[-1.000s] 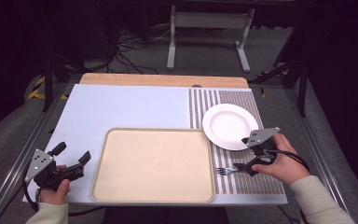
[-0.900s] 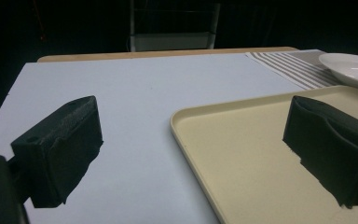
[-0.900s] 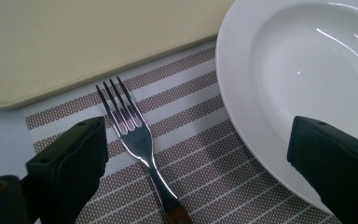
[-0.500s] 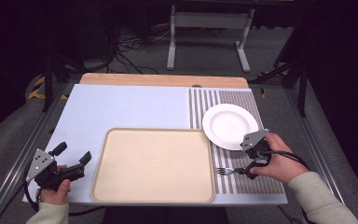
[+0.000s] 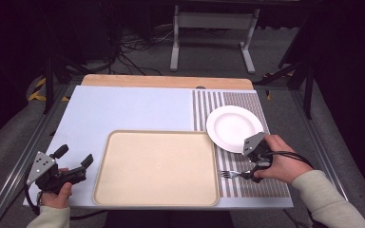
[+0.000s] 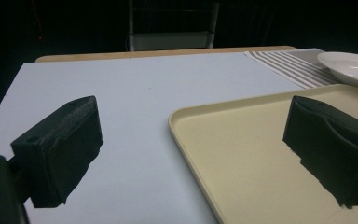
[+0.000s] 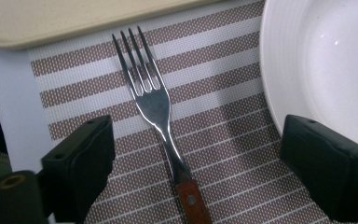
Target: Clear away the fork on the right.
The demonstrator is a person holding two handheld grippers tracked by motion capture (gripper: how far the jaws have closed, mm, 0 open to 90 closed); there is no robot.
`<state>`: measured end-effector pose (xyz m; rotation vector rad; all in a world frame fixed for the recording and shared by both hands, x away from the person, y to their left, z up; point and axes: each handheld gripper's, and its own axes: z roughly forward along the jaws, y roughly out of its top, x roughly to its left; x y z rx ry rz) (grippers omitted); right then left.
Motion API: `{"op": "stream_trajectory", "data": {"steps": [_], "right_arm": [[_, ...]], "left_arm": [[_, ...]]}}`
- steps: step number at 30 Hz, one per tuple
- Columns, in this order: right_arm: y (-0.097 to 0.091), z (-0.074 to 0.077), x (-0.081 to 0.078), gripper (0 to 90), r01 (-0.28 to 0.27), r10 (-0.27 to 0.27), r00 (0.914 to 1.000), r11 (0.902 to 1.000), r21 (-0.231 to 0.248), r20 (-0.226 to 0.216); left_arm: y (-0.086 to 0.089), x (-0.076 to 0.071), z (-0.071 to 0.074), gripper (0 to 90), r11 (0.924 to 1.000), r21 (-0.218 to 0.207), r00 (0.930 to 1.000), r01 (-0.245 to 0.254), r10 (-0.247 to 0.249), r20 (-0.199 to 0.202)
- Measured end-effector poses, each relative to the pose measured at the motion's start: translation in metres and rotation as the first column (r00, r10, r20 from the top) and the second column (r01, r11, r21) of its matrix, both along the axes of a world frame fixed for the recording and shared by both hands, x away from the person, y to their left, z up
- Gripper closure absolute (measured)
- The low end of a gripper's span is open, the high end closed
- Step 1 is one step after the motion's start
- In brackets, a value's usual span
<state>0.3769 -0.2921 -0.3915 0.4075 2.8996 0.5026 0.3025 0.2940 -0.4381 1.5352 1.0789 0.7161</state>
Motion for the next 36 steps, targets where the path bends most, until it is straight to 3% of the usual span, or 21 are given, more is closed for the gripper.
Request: {"op": "stream_trajectory", "data": {"steps": [3,4,5,9,16,17,20,27,32,36], "right_arm": [[0.001,-0.003,0.000,23.6,-0.028,0.027,0.9992,0.9989,-0.037,-0.028],[0.001,-0.005,-0.001,28.2,-0.053,0.050,0.9977,0.9958,-0.074,-0.045],[0.001,-0.005,-0.001,28.2,-0.053,0.050,0.9977,0.9958,-0.074,-0.045],[0.004,-0.011,0.001,39.4,-0.120,0.109,0.9907,0.9808,-0.154,-0.082],[0.004,-0.014,0.004,57.7,-0.166,0.136,0.9820,0.9512,-0.260,-0.132],[0.004,-0.014,0.004,57.7,-0.166,0.136,0.9820,0.9512,-0.260,-0.132],[0.004,-0.015,0.007,65.7,-0.219,0.179,0.9713,0.9295,-0.297,-0.157],[0.005,-0.018,0.010,77.0,-0.281,0.229,0.9554,0.8981,-0.338,-0.186],[0.007,-0.020,0.011,77.9,-0.307,0.247,0.9466,0.8864,-0.346,-0.207],[0.007,-0.020,0.011,78.1,-0.312,0.253,0.9452,0.8839,-0.348,-0.207]], "left_arm": [[0.000,0.000,0.000,4.9,1.0000,-0.001,1.0000,0.000,0.000,0.000],[0.000,0.000,0.000,4.9,1.0000,-0.003,1.0000,-0.001,0.001,0.001],[0.000,0.000,0.000,4.9,1.0000,-0.003,1.0000,-0.001,0.001,0.001],[0.000,0.000,0.000,4.9,1.0000,-0.005,1.0000,-0.002,0.002,0.000],[0.000,0.000,-0.001,4.9,1.0000,-0.006,1.0000,-0.002,0.002,-0.001],[0.000,0.000,-0.001,4.9,1.0000,-0.006,1.0000,-0.002,0.002,-0.001],[0.000,0.000,-0.001,4.9,1.0000,-0.005,1.0000,0.000,0.000,-0.001],[0.000,0.000,-0.001,4.9,1.0000,-0.006,1.0000,0.000,0.000,-0.003],[0.001,0.000,-0.001,4.9,1.0000,-0.005,1.0000,0.001,-0.001,-0.006],[0.001,0.000,-0.001,5.0,1.0000,-0.003,1.0000,0.003,-0.004,-0.006]]}}
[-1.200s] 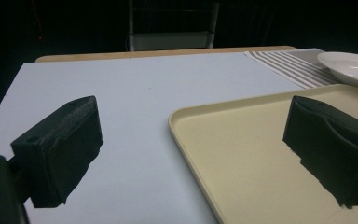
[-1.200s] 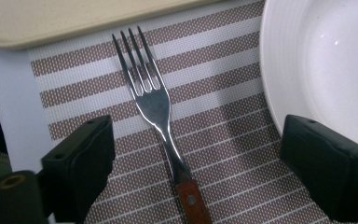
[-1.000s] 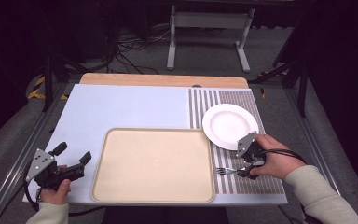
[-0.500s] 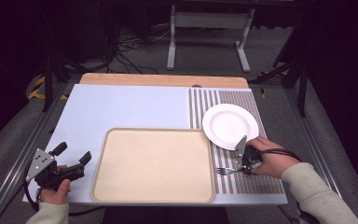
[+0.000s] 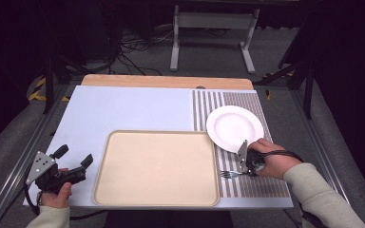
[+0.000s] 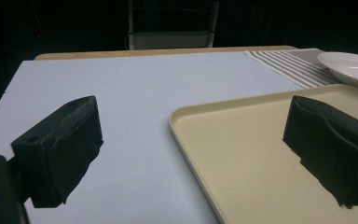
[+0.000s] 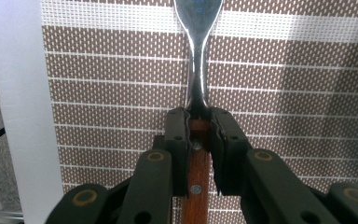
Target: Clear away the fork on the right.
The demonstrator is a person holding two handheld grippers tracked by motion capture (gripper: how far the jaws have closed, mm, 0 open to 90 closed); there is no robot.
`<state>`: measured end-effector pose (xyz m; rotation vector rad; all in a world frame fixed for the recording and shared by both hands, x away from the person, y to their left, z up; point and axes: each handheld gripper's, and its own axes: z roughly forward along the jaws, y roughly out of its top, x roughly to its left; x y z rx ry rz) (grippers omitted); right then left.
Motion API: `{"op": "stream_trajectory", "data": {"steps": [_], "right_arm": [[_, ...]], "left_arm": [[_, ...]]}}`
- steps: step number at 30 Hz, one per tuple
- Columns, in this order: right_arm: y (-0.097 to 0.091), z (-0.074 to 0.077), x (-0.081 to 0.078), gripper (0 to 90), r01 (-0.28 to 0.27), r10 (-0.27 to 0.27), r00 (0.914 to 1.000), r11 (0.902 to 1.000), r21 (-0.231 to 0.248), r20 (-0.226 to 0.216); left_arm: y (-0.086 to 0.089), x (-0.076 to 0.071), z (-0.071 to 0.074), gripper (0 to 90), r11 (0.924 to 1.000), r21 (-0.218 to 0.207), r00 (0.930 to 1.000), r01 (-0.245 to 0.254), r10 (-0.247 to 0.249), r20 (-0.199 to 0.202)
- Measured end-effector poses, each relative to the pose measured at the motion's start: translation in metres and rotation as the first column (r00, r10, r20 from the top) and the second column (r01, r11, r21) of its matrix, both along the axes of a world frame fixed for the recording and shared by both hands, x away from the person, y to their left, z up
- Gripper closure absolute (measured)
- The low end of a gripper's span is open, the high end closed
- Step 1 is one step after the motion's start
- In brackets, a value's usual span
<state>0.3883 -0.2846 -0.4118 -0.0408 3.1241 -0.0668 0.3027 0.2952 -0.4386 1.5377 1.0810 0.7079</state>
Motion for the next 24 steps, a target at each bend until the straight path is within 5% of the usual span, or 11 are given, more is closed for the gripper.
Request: {"op": "stream_trajectory", "data": {"steps": [13,24], "right_arm": [[-0.001,0.001,-0.001,78.2,0.004,-0.005,0.9998,1.0000,0.008,0.018],[-0.004,0.024,0.000,78.2,0.073,-0.078,0.9949,0.9941,0.081,0.064]], "left_arm": [[0.000,0.000,0.000,5.2,1.0000,-0.004,1.0000,-0.002,0.002,-0.003],[0.000,0.000,0.000,5.2,1.0000,-0.001,1.0000,-0.003,0.003,-0.002]]}}
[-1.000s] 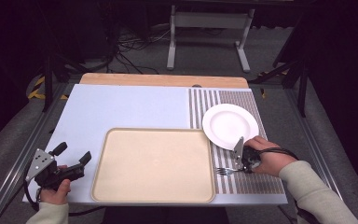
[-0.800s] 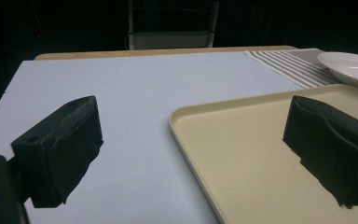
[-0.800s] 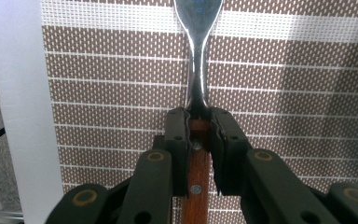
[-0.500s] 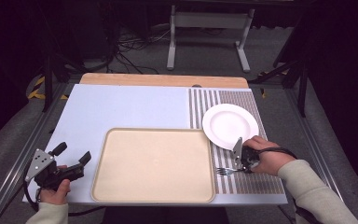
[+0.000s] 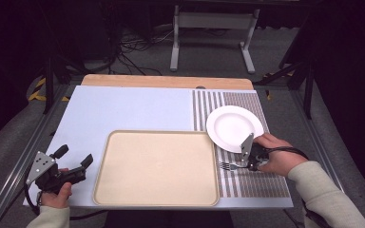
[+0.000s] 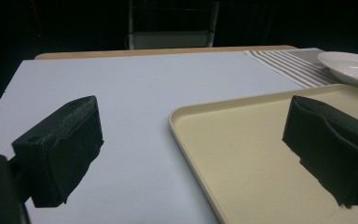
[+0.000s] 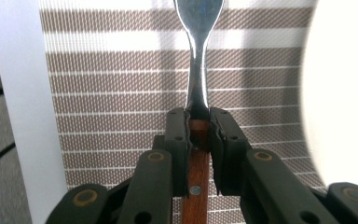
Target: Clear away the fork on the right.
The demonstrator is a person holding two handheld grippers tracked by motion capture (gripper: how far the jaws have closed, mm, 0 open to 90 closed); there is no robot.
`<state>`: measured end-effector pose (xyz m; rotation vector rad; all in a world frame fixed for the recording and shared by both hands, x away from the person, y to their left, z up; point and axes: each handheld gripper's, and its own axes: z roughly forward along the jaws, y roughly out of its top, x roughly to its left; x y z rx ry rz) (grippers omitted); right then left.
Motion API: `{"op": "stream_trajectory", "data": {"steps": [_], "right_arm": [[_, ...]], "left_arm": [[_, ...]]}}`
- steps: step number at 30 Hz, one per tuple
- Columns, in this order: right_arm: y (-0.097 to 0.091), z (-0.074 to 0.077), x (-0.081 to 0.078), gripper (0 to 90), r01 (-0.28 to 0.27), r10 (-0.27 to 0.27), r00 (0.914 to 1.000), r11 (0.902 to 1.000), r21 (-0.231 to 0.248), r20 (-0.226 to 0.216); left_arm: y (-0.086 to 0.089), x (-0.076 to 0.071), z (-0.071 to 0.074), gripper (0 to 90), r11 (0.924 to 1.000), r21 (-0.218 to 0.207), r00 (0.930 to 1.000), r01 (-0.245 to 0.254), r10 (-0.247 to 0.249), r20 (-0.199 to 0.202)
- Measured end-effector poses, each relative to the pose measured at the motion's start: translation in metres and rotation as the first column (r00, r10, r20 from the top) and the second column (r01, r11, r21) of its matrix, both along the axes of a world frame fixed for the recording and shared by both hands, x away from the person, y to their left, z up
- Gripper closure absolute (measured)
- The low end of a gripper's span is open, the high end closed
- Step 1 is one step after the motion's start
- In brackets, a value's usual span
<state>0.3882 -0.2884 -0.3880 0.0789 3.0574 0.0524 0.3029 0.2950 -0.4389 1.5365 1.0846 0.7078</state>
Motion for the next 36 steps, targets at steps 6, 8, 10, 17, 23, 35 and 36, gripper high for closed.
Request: {"op": "stream_trajectory", "data": {"steps": [6,8,10,17,23,35,36], "right_arm": [[0.000,0.011,0.000,78.2,0.056,-0.057,0.9982,0.9971,0.052,0.016],[0.000,0.014,0.000,78.2,0.056,-0.057,0.9981,0.9969,0.055,0.021],[0.000,0.017,0.000,78.2,0.082,-0.084,0.9964,0.9934,0.079,0.013],[0.001,0.024,0.000,78.2,0.151,-0.154,0.9881,0.9785,0.140,0.006],[0.005,0.031,0.000,78.2,0.212,-0.216,0.9763,0.9585,0.190,0.000],[0.019,0.039,0.000,78.2,0.321,-0.321,0.9460,0.9049,0.279,-0.049],[0.022,0.041,-0.001,78.2,0.345,-0.344,0.9373,0.8934,0.288,-0.056]], "left_arm": [[0.000,0.000,0.000,5.2,1.0000,-0.002,1.0000,0.000,0.000,-0.002],[0.000,0.000,0.000,5.2,1.0000,-0.002,1.0000,0.001,-0.001,-0.002],[0.000,0.000,0.000,5.2,1.0000,-0.003,1.0000,0.001,-0.001,-0.003],[0.000,0.000,0.000,5.3,1.0000,-0.007,1.0000,0.001,-0.001,-0.003],[0.001,0.001,-0.001,5.3,1.0000,-0.008,1.0000,0.000,0.000,-0.007],[0.001,0.000,-0.001,5.4,1.0000,-0.004,1.0000,-0.003,0.003,-0.004],[0.000,0.000,-0.001,5.4,1.0000,-0.003,1.0000,-0.001,0.001,-0.003]]}}
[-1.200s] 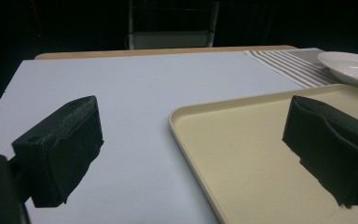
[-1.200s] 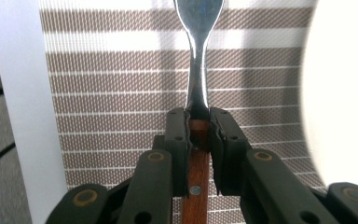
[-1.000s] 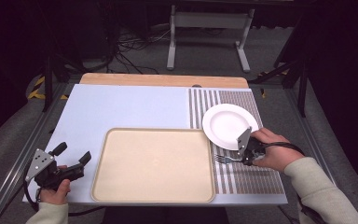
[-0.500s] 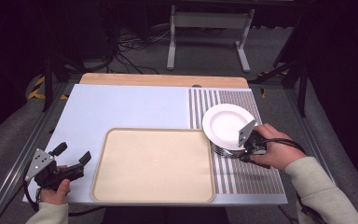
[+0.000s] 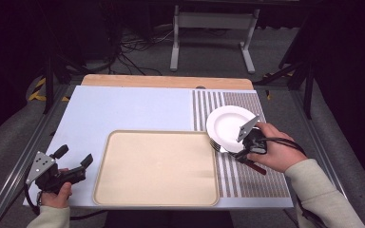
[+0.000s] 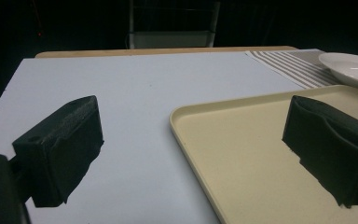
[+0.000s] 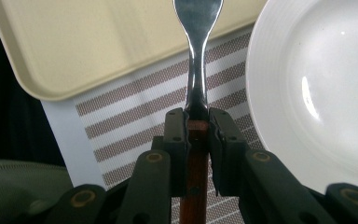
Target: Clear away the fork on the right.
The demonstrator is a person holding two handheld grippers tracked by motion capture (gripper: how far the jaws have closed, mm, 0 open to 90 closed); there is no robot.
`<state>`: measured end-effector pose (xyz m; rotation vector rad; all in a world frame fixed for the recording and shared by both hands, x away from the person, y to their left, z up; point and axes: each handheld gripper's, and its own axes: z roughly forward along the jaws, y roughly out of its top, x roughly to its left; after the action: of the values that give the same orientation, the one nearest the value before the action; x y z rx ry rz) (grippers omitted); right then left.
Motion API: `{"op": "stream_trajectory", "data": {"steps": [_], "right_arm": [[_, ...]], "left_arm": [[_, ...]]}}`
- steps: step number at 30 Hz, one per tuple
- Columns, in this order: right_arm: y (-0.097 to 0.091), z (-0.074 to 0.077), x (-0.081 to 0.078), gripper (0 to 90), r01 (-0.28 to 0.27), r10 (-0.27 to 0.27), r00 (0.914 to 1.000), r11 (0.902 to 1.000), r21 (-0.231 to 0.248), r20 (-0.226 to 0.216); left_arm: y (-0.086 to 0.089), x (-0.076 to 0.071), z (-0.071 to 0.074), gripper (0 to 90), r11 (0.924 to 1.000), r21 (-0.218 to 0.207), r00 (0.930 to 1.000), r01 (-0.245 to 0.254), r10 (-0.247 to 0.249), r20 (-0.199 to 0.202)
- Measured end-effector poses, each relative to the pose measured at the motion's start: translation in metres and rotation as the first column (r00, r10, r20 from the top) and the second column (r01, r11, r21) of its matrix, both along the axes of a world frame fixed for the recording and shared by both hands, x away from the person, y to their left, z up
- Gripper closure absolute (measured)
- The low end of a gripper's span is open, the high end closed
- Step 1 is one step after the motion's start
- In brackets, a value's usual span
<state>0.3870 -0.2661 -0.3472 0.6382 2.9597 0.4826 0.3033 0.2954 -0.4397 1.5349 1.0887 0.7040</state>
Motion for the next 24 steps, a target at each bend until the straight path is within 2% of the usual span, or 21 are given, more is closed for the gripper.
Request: {"op": "stream_trajectory", "data": {"steps": [2,3,4,10,13,17,18,19,22,23,24], "right_arm": [[0.001,0.000,0.000,78.2,0.016,-0.016,0.9998,0.9998,0.009,-0.009],[0.002,0.001,-0.001,78.1,0.054,-0.053,0.9982,0.9980,0.034,-0.029],[0.004,0.001,-0.001,78.2,0.090,-0.088,0.9951,0.9944,0.055,-0.046],[0.015,0.004,-0.001,78.2,0.175,-0.169,0.9833,0.9793,0.102,-0.069],[0.020,0.005,-0.001,78.2,0.228,-0.214,0.9700,0.9644,0.133,-0.117],[0.027,0.006,-0.002,78.2,0.263,-0.245,0.9602,0.9554,0.135,-0.134],[0.030,0.006,-0.002,78.2,0.280,-0.261,0.9546,0.9499,0.138,-0.144],[0.031,0.006,-0.003,78.2,0.286,-0.266,0.9526,0.9479,0.140,-0.147],[0.036,0.007,-0.003,78.1,0.329,-0.299,0.9348,0.9322,0.150,-0.191],[0.038,0.007,-0.003,78.1,0.349,-0.314,0.9253,0.9241,0.156,-0.213],[0.039,0.007,-0.003,78.2,0.354,-0.317,0.9229,0.9220,0.157,-0.219]], "left_arm": [[-0.001,0.000,0.000,5.4,1.0000,-0.003,1.0000,-0.002,0.002,0.002],[-0.001,0.000,0.000,5.4,1.0000,-0.003,1.0000,-0.002,0.002,0.002],[0.000,0.000,0.000,5.4,1.0000,0.000,1.0000,-0.001,0.001,0.004],[0.000,0.000,0.000,5.4,1.0000,-0.005,1.0000,-0.003,0.004,0.004],[0.001,0.000,0.000,5.3,1.0000,-0.004,1.0000,-0.004,0.004,0.004],[0.000,0.000,0.000,5.3,1.0000,-0.002,1.0000,-0.002,0.002,0.002],[0.000,0.000,0.000,5.3,1.0000,-0.002,1.0000,-0.002,0.002,0.002],[0.000,0.000,0.000,5.4,1.0000,-0.002,1.0000,-0.002,0.002,0.003],[0.000,0.000,0.000,5.4,1.0000,-0.001,1.0000,-0.002,0.002,0.003],[0.000,0.000,0.000,5.3,1.0000,-0.001,1.0000,-0.002,0.002,0.003],[0.000,0.000,0.000,5.4,1.0000,-0.001,1.0000,-0.002,0.002,0.003]]}}
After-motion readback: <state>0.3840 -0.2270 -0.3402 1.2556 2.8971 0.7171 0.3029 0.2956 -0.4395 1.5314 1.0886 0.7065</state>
